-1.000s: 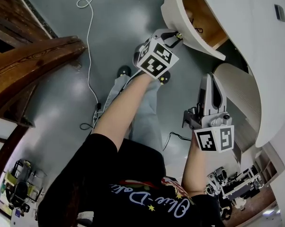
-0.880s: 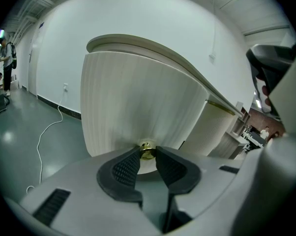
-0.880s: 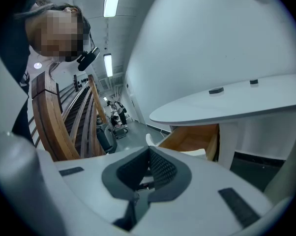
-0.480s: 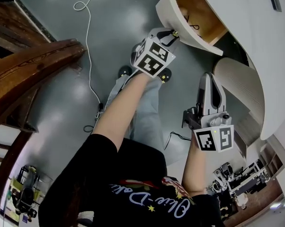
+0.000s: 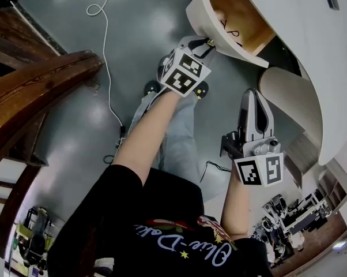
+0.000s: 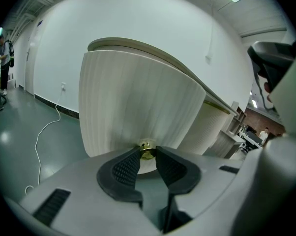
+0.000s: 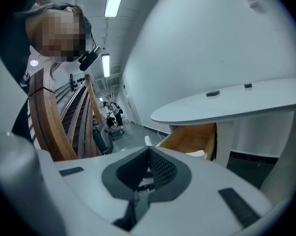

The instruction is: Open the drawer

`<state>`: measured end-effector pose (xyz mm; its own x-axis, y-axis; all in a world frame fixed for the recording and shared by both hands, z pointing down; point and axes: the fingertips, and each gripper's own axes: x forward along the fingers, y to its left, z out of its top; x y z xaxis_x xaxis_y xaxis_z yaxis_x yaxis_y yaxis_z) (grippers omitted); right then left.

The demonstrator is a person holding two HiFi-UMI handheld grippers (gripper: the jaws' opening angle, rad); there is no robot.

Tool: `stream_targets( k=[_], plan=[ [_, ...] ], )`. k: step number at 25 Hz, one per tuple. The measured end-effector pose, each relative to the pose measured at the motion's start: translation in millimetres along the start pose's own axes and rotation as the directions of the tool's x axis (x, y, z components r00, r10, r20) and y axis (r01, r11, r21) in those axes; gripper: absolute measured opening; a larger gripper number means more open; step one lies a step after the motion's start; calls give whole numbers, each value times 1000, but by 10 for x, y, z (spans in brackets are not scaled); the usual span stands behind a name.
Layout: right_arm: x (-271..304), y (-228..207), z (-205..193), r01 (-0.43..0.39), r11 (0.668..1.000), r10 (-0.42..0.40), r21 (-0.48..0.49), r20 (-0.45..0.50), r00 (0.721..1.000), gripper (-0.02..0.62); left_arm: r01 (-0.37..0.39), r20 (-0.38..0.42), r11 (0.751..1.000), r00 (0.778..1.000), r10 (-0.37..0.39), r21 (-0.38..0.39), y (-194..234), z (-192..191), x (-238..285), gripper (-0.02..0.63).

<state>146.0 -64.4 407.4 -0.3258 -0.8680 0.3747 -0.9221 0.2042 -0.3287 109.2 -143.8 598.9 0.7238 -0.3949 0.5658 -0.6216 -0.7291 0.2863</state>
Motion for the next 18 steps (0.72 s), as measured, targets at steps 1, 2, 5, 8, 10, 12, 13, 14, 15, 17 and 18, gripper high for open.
stream_targets(
  k=[1, 2, 5, 8, 10, 12, 13, 14, 15, 17, 18],
  plan=[
    [3, 15, -9, 0, 1000, 0, -1, 0, 1000, 0, 2, 0, 1000, 1000, -2, 0, 0, -11, -6, 98],
    [8, 30, -18, 0, 1000, 0, -2, -1, 1000, 0, 3, 0, 1000, 1000, -3, 0, 1, -24, -14, 98],
    [14, 80, -23, 1, 1000, -1, -1, 2, 1000, 0, 8, -8, 1000, 1000, -8, 2, 0, -55, -54, 98],
    [1, 133, 8, 2, 1000, -2, -2, 6, 1000, 0, 13, -8, 1000, 1000, -13, 6, -12, -59, -102, 98],
    [-9, 145, 20, 3, 1000, -3, -1, 8, 1000, 0, 15, -10, 1000, 1000, -15, 5, -24, -69, -117, 98],
    [-17, 145, 19, 7, 1000, -7, 1, 10, 1000, 0, 17, -12, 1000, 1000, -17, 6, -32, -85, -118, 98],
    [-19, 146, 17, 9, 1000, -9, 0, 11, 1000, 0, 18, -11, 1000, 1000, -18, 7, -33, -89, -115, 98],
    [-22, 147, 15, 11, 1000, -11, -1, 12, 1000, 0, 18, -10, 1000, 1000, -18, 7, -33, -95, -115, 98],
    [-26, 149, 13, 13, 1000, -13, -2, 13, 1000, 0, 17, -11, 1000, 1000, -17, 6, -34, -104, -118, 98],
    [-37, 151, 9, 17, 1000, -17, -3, 16, 1000, 0, 15, -8, 1000, 1000, -15, 1, -34, -121, -124, 98],
    [-45, 152, 5, 18, 1000, -18, -2, 18, 1000, 0, 16, -6, 1000, 1000, -16, 0, -35, -127, -125, 97]
  ],
)
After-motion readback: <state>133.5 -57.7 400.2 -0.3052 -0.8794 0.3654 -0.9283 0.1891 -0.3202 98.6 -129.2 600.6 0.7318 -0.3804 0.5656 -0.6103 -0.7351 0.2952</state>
